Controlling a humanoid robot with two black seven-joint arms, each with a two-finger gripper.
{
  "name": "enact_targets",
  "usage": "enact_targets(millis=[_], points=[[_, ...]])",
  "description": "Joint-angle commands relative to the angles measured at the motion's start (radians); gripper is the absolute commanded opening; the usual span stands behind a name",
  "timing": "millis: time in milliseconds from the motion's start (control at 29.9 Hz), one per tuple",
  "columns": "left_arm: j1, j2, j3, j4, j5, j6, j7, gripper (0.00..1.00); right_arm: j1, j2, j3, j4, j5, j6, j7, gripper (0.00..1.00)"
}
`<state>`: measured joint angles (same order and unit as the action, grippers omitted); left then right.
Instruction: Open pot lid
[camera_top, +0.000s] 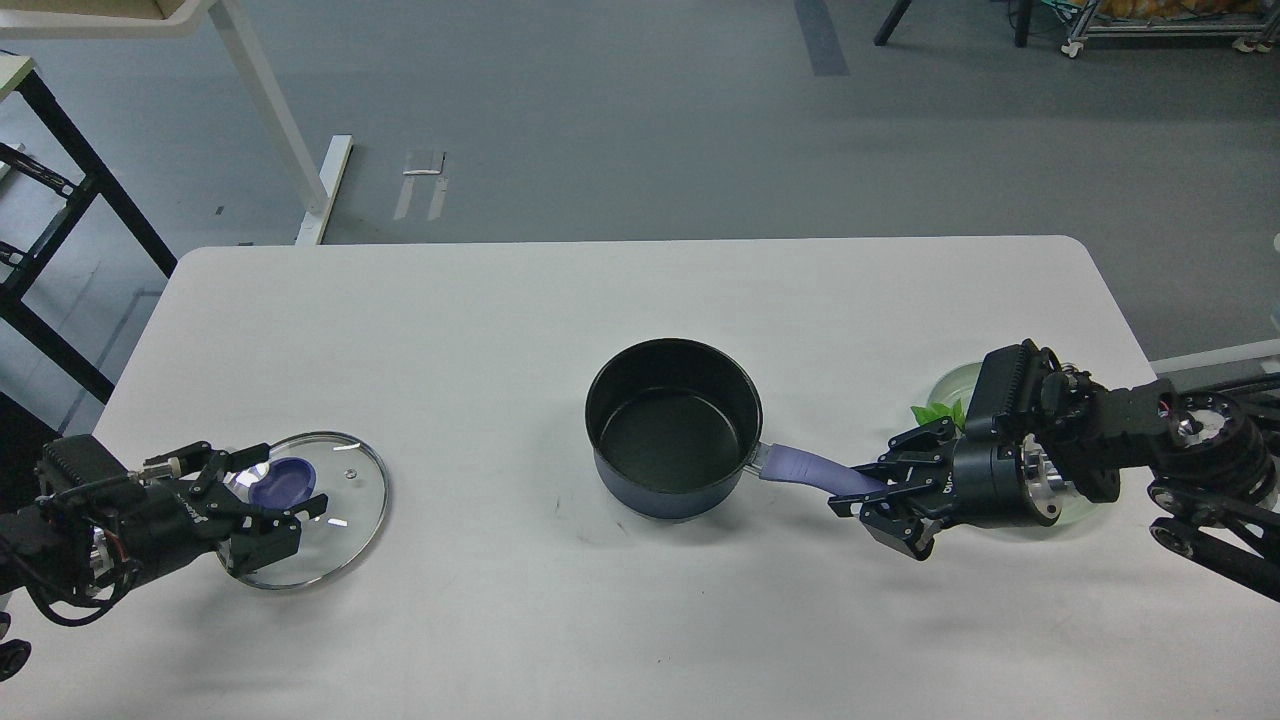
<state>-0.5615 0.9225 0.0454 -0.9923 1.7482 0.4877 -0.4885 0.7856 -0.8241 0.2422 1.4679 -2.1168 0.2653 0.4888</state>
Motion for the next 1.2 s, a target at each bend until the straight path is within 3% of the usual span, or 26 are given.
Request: enact_targets(millis=[0, 234, 368, 602, 736, 836, 936, 1070, 1171], points=[[-0.017, 0.013, -0.006, -0.031, -0.042, 0.001, 0.000, 0.98, 0.000, 0.000, 0.000, 0.000, 0.000, 0.000, 0.000, 0.23], [-0.113, 0.108, -0.016, -0.209, -0.257, 0.001, 0.000, 0.98, 0.001, 0.000, 0.000, 0.000, 0.000, 0.000, 0.000, 0.23], [-0.196, 0.111, -0.030, -0.241, -0.526, -0.127, 0.000, 0.98, 0.001, -0.007, 0.002, 0.000, 0.001, 0.000, 0.000, 0.23], [-0.276, 0.049, -0.093, -0.210, -1.258, -0.389, 0.000, 0.98, 0.000, -0.012, 0.002, 0.000, 0.001, 0.000, 0.000, 0.23], [-0.271, -0.010, -0.113, -0.099, -1.564, -0.535, 0.000, 0.98, 0.001, -0.010, 0.000, 0.000, 0.001, 0.000, 0.000, 0.23], [-0.268, -0.100, -0.125, 0.015, -1.708, -0.578, 0.000, 0.99, 0.001, -0.010, 0.000, 0.000, 0.001, 0.000, 0.000, 0.25], [-0.265, -0.160, -0.162, 0.116, -1.759, -0.595, 0.000, 0.99, 0.001, -0.010, 0.000, 0.000, 0.003, 0.000, 0.000, 0.39], [-0.264, -0.192, -0.179, 0.158, -1.757, -0.601, 0.000, 0.99, 0.001, -0.012, 0.000, 0.002, 0.006, 0.000, 0.000, 0.78], [-0.264, -0.197, -0.185, 0.159, -1.767, -0.619, 0.000, 0.99, 0.001, -0.012, 0.002, 0.003, 0.008, 0.000, 0.000, 0.90]])
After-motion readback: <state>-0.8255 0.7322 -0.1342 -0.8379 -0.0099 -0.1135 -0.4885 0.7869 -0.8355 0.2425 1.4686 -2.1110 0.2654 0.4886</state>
